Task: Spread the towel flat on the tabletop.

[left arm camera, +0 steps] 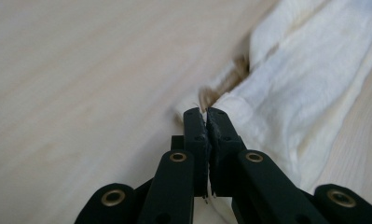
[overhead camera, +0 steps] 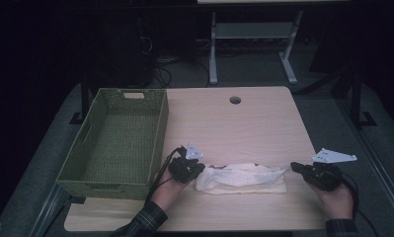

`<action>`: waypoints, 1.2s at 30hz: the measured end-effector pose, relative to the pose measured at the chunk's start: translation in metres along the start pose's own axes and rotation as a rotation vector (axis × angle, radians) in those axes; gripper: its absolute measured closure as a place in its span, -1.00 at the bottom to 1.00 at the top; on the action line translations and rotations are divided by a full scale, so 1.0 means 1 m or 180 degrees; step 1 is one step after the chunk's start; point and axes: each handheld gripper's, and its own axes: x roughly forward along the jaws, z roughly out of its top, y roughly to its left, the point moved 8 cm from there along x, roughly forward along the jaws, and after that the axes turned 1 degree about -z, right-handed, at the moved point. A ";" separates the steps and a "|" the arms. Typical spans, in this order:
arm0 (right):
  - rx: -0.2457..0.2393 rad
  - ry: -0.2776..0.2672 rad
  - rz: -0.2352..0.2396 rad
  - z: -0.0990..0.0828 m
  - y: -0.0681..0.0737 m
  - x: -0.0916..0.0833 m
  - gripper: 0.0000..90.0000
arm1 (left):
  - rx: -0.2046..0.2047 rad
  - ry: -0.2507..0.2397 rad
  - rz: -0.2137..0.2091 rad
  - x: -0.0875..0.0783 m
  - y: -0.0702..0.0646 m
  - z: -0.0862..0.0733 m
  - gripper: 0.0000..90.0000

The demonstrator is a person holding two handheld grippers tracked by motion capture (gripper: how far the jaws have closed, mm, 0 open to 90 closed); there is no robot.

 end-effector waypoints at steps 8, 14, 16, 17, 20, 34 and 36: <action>0.0008 -0.0152 0.0000 0.030 -0.012 0.006 0.97 | -0.0175 -0.0268 0.0247 -0.002 0.023 0.030 0.95; 0.0102 -0.0223 0.0072 0.052 -0.029 0.020 0.97 | -0.0316 -0.0373 0.0388 0.004 0.046 0.048 0.95; 0.0123 -0.0233 0.0081 0.060 -0.034 0.025 0.97 | -0.0382 -0.0433 0.0440 0.006 0.054 0.054 0.95; 0.0123 -0.0236 0.0077 0.063 -0.037 0.027 0.97 | -0.0416 -0.0453 0.0462 0.008 0.058 0.057 0.95; 0.0136 -0.0223 0.0062 0.074 -0.044 0.035 0.97 | -0.0471 -0.0518 0.0520 0.012 0.067 0.066 0.95; 0.0193 -0.0237 0.0000 0.122 -0.079 0.076 0.97 | -0.0599 -0.0551 0.0826 0.031 0.110 0.091 0.94; 0.0230 -0.0232 -0.0008 0.127 -0.082 0.082 0.97 | -0.0599 -0.0530 0.0868 0.034 0.116 0.093 0.94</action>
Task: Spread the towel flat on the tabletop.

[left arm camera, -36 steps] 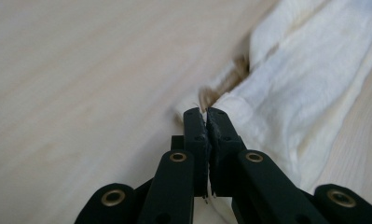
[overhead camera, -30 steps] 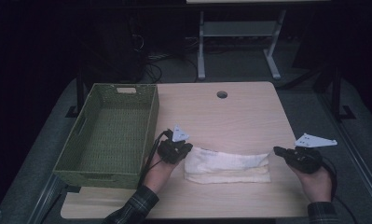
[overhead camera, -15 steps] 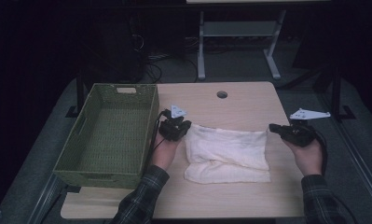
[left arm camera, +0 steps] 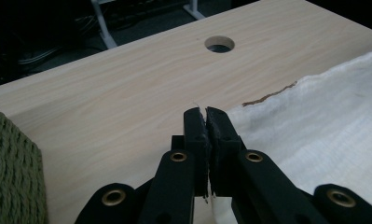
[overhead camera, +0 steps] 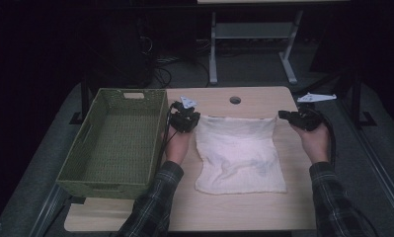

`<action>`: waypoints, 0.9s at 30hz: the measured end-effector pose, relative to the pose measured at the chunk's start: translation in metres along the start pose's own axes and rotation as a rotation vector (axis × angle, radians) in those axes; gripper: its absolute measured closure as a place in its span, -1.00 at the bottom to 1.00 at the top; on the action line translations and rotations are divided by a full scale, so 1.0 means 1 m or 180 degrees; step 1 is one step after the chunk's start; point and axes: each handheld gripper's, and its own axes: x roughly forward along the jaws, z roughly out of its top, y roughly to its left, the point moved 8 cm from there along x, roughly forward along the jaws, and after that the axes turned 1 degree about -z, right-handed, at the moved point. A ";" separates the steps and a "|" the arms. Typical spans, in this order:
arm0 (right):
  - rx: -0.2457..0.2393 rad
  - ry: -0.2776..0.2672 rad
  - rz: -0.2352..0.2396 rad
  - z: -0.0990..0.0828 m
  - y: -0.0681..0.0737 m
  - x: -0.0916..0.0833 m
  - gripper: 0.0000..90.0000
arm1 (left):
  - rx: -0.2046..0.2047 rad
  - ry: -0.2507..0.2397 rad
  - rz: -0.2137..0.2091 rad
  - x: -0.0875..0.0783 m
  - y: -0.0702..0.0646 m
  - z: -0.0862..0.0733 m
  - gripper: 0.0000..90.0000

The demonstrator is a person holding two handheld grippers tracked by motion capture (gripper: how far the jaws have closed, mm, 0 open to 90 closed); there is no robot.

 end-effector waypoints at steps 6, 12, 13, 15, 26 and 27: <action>0.0030 -0.0022 -0.0066 0.013 -0.009 0.008 0.97 | -0.0053 -0.0008 0.0074 0.012 0.009 0.009 0.94; 0.0032 0.0045 -0.0080 0.012 -0.010 0.015 0.96 | -0.0043 0.0053 0.0127 0.023 0.013 0.010 0.93; 0.0046 0.0051 -0.0062 0.010 -0.010 0.016 0.85 | -0.0095 0.0046 0.0111 0.024 0.013 0.009 0.91; 0.0117 0.0086 -0.0017 0.008 -0.010 0.019 0.58 | -0.0089 0.0067 0.0107 0.026 0.013 0.008 0.66; 0.0124 0.0163 0.0067 -0.009 0.002 0.018 0.40 | -0.0084 0.0171 -0.0132 0.018 -0.004 -0.008 0.19; 0.0121 0.0168 0.0068 -0.011 0.004 0.017 0.40 | -0.0067 0.0183 -0.0146 0.017 -0.007 -0.010 0.18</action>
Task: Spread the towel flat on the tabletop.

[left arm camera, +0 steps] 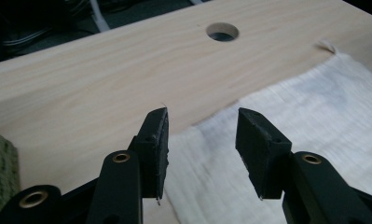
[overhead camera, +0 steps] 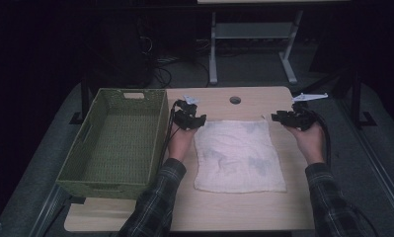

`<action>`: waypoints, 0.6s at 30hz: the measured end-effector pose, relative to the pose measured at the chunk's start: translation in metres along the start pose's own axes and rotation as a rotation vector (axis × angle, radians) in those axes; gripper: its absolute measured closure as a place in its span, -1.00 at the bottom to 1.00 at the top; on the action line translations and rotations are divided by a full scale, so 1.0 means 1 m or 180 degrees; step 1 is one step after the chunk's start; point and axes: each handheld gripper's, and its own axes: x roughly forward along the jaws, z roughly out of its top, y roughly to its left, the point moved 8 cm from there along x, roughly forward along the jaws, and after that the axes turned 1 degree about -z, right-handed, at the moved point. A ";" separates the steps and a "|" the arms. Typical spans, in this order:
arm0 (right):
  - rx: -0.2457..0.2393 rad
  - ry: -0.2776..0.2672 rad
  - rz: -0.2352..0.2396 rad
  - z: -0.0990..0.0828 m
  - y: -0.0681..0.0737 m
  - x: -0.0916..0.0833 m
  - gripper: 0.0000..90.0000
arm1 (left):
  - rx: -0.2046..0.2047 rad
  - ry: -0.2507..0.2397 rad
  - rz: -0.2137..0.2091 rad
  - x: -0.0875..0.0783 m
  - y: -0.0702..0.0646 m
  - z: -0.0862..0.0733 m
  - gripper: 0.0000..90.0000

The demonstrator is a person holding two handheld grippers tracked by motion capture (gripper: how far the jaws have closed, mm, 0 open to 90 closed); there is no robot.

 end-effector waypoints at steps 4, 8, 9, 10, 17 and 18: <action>-0.0016 0.0039 0.0020 -0.011 0.005 -0.003 0.39 | -0.0006 0.0018 -0.0059 -0.006 -0.006 -0.009 0.15; -0.0044 0.0064 0.0042 -0.019 0.010 -0.006 0.40 | 0.0026 0.0041 -0.0063 -0.008 -0.010 -0.018 0.15; -0.0058 0.0056 0.0039 -0.019 0.010 -0.007 0.40 | 0.0027 0.0043 -0.0065 -0.007 -0.009 -0.019 0.15; -0.0054 0.0056 0.0036 -0.020 0.010 -0.007 0.40 | 0.0024 0.0045 -0.0060 -0.005 -0.009 -0.020 0.15; -0.0037 0.0060 0.0028 -0.018 0.007 0.005 0.40 | -0.0066 0.0058 0.0015 0.013 0.004 -0.019 0.15; -0.0027 0.0053 0.0017 -0.018 0.005 0.007 0.41 | -0.0082 0.0059 0.0023 0.016 0.006 -0.019 0.15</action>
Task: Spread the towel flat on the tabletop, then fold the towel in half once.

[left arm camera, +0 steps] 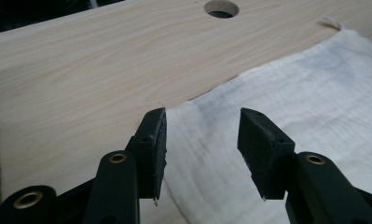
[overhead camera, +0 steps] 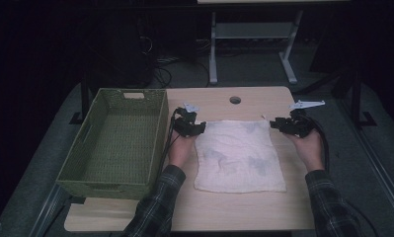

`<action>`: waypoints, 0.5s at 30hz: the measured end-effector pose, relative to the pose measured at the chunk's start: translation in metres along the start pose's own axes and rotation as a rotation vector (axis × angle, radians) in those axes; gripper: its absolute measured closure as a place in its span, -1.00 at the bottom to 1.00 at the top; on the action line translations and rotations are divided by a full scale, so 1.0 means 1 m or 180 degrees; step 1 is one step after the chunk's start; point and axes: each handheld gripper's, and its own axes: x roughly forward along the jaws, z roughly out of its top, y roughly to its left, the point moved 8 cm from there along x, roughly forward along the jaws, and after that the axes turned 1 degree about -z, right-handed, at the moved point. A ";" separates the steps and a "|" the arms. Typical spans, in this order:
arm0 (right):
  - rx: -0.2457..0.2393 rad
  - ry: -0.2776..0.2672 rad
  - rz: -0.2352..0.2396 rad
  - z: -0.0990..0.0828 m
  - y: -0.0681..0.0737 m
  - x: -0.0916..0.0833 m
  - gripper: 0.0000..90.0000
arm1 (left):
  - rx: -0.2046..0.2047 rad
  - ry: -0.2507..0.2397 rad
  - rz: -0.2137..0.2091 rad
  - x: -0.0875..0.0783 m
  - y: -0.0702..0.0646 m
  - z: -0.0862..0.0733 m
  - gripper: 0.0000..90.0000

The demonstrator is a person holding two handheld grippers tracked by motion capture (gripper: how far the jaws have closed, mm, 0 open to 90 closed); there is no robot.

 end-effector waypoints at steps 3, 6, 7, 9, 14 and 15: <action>0.0055 -0.0006 -0.0013 -0.002 -0.006 0.009 0.41 | -0.0040 0.0029 0.0020 0.008 0.006 0.001 0.15; 0.0096 0.0050 -0.0027 -0.008 -0.012 0.018 0.41 | -0.0075 0.0052 0.0045 0.014 0.011 0.000 0.15; 0.0116 0.0061 -0.0027 -0.010 -0.014 0.021 0.42 | -0.0093 0.0047 0.0047 0.015 0.013 0.001 0.15; 0.0140 0.0073 -0.0050 -0.012 -0.018 0.026 0.43 | -0.0100 0.0021 0.0082 0.017 0.016 0.002 0.15; 0.0180 0.0050 -0.0100 -0.015 -0.023 0.036 0.43 | -0.0094 0.0057 0.0120 0.027 0.022 0.000 0.15; 0.0189 0.0046 -0.0110 -0.015 -0.023 0.038 0.44 | -0.0093 0.0078 0.0124 0.029 0.022 -0.002 0.15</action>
